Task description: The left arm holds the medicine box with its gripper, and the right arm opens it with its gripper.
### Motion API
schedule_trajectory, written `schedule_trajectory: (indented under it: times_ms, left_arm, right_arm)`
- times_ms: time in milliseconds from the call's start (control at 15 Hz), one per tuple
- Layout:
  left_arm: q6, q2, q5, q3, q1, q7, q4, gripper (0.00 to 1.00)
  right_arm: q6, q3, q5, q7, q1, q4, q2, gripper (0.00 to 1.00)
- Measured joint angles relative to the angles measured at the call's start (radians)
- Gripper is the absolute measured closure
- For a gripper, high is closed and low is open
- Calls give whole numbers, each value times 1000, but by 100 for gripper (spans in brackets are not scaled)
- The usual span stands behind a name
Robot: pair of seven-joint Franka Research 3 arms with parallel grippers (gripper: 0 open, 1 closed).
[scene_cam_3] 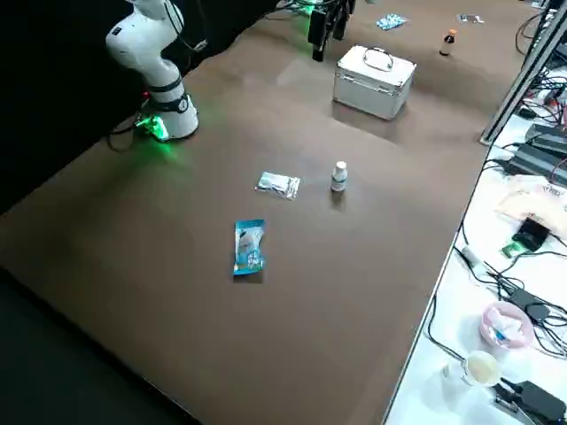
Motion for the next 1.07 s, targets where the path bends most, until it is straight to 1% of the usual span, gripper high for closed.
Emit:
schedule_trajectory:
  times_ms: [333,533,667,867,1067]
  left_arm:
    - [0,3,0,0,0,-1,2,0]
    - [-3,35,-2,1,10,-9,-15,0]
    - [-5,69,-44,2,28,-11,-44,0]
    - [-15,116,-141,3,74,-34,-120,0]
    - [-16,135,-169,2,84,-122,-204,0]
  right_arm:
    - [5,0,0,0,0,0,0,1]
    - [5,0,-1,0,0,0,0,1]
    - [6,-2,-1,0,-1,0,0,1]
    - [6,-2,-1,0,-1,0,0,1]
    - [6,1,0,0,2,0,0,1]
